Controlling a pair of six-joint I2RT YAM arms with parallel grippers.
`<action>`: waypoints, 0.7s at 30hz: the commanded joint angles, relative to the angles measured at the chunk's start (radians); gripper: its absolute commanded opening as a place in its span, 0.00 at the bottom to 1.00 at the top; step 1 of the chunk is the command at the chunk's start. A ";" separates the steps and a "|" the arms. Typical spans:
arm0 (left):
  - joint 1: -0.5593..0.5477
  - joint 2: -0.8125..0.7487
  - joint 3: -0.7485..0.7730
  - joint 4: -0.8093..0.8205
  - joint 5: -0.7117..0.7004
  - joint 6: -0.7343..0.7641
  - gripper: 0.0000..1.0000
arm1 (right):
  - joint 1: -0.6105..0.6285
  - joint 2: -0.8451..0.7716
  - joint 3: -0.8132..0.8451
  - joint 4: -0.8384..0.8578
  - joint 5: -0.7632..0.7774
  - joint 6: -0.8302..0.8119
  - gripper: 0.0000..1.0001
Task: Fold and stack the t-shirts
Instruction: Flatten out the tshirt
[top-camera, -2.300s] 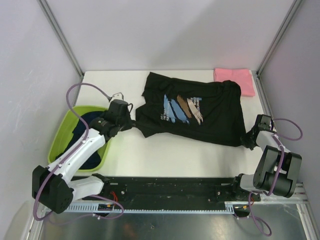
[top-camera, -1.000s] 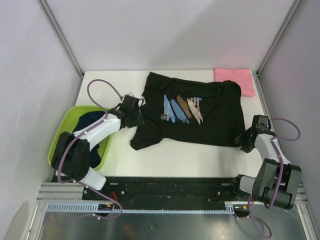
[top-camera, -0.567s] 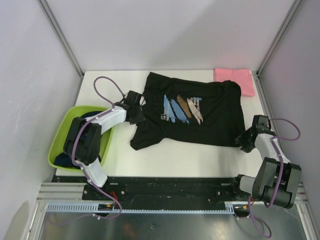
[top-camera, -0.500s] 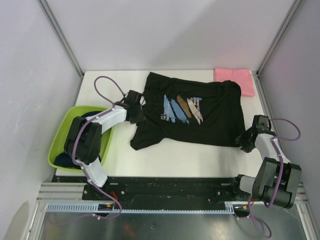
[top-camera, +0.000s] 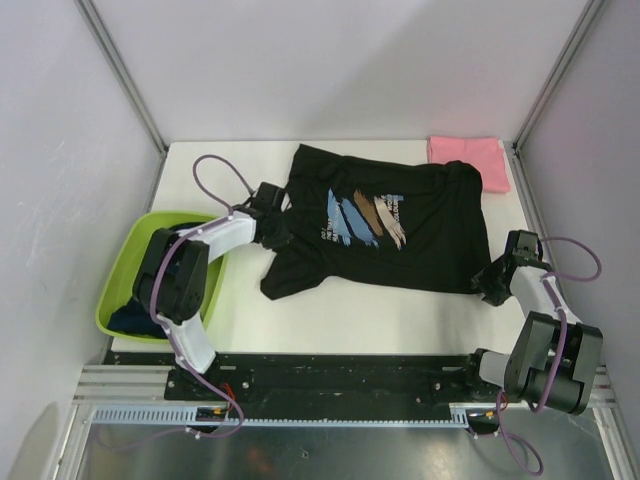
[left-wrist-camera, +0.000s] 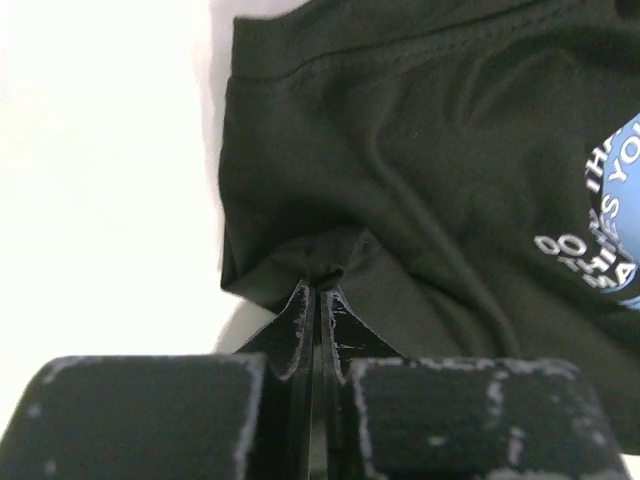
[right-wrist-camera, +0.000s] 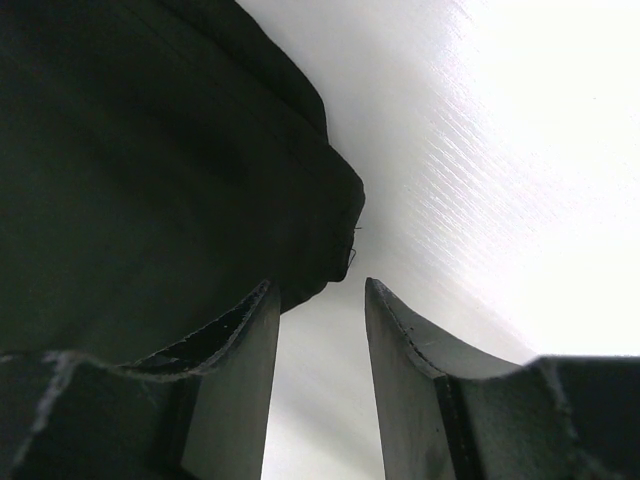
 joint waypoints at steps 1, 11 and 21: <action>0.010 -0.142 -0.057 0.006 -0.044 -0.013 0.01 | -0.005 0.013 0.023 0.012 0.028 -0.011 0.45; 0.135 -0.447 -0.251 -0.076 -0.147 -0.084 0.00 | 0.013 0.015 0.023 -0.017 0.052 0.012 0.46; 0.193 -0.492 -0.261 -0.082 -0.089 -0.072 0.00 | 0.118 0.013 0.030 -0.008 0.067 0.085 0.45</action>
